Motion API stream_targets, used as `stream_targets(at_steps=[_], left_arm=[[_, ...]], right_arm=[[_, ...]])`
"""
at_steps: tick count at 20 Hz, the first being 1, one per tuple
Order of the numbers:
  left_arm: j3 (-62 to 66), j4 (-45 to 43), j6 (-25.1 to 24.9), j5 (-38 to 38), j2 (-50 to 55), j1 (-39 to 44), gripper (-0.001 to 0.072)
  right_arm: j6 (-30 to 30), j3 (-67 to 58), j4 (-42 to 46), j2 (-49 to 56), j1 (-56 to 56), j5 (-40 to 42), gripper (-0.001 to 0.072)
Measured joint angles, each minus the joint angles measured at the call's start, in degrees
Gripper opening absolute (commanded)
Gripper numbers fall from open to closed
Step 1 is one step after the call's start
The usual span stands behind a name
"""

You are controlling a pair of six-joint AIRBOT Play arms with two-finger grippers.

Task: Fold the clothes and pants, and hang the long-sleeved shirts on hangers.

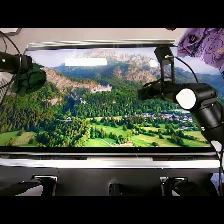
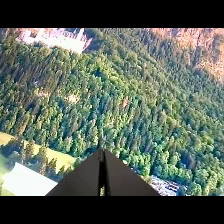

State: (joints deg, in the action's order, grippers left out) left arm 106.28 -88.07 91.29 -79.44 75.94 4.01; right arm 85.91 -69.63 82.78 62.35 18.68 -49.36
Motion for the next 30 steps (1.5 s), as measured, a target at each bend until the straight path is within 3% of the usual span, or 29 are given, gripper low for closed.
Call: stream_targets(at_steps=[22,23,24,25,30], left_arm=[[0.00,0.00,0.00,0.00,0.02,0.00,0.0025],[0.00,0.00,0.00,0.02,0.13,0.00,0.0188],[-0.02,0.00,0.15,0.09,0.44,0.00,0.0682],[-0.04,-0.02,0.66,0.13,0.90,0.00,0.0720],[-1.33,-9.20,7.10,2.82,7.61,-2.12,0.0720]], right_arm=[[0.00,0.00,0.00,0.00,0.00,0.02,0.0029],[0.00,0.00,0.00,0.00,0.00,0.02,0.0029],[0.00,0.00,0.00,0.00,0.00,0.02,0.0029],[0.00,0.00,-0.02,0.00,0.00,0.02,0.0029],[0.00,0.00,0.00,0.00,0.00,0.02,0.0029]])
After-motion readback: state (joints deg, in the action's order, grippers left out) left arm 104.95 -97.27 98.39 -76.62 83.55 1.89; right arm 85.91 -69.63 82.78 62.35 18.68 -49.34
